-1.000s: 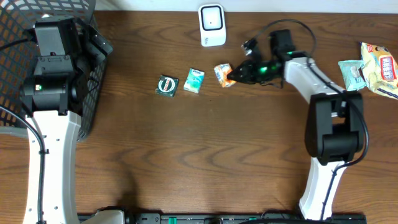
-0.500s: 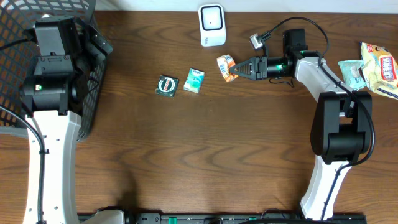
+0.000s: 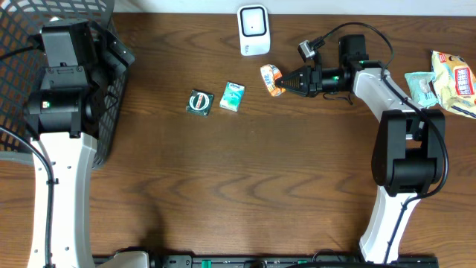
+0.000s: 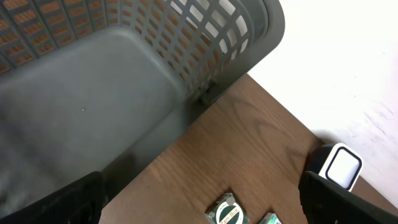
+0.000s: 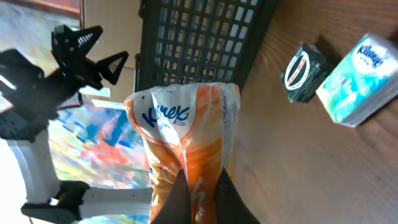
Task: Scan the item barcode
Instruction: 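Lift the orange Kleenex box and carry it rightward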
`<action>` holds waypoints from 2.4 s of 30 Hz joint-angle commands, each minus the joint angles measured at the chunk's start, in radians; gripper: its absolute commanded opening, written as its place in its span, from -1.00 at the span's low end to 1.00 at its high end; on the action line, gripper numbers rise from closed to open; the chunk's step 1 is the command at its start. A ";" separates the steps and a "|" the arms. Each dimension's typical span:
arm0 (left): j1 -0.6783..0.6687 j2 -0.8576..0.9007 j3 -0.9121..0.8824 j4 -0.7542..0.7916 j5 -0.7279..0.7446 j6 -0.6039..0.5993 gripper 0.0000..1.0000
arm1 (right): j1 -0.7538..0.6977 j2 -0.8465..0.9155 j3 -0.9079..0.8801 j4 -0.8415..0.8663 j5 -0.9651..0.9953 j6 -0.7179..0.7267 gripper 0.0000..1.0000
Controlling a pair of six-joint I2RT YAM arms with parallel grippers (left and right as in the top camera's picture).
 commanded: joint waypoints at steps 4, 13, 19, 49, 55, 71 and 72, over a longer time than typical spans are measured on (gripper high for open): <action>0.004 -0.005 0.002 -0.003 -0.002 -0.012 0.96 | -0.006 0.015 -0.003 0.003 -0.026 0.057 -0.98; 0.004 -0.005 0.002 -0.003 -0.002 -0.012 0.96 | -0.005 0.015 -0.003 0.030 0.073 0.057 -0.98; 0.004 -0.005 0.002 -0.003 -0.002 -0.012 0.96 | 0.011 0.015 -0.003 0.037 0.072 0.030 -0.98; 0.004 -0.005 0.002 -0.003 -0.002 -0.012 0.96 | 0.053 0.015 -0.003 0.044 0.069 0.012 -0.98; 0.004 -0.005 0.002 -0.003 -0.002 -0.012 0.96 | 0.052 0.015 -0.003 0.044 0.069 0.012 -0.98; 0.004 -0.005 0.002 -0.003 -0.002 -0.012 0.96 | 0.047 0.015 -0.003 0.043 0.069 0.012 -0.98; 0.004 -0.005 0.002 -0.003 -0.002 -0.012 0.96 | 0.047 0.015 -0.003 0.043 0.069 0.012 -0.98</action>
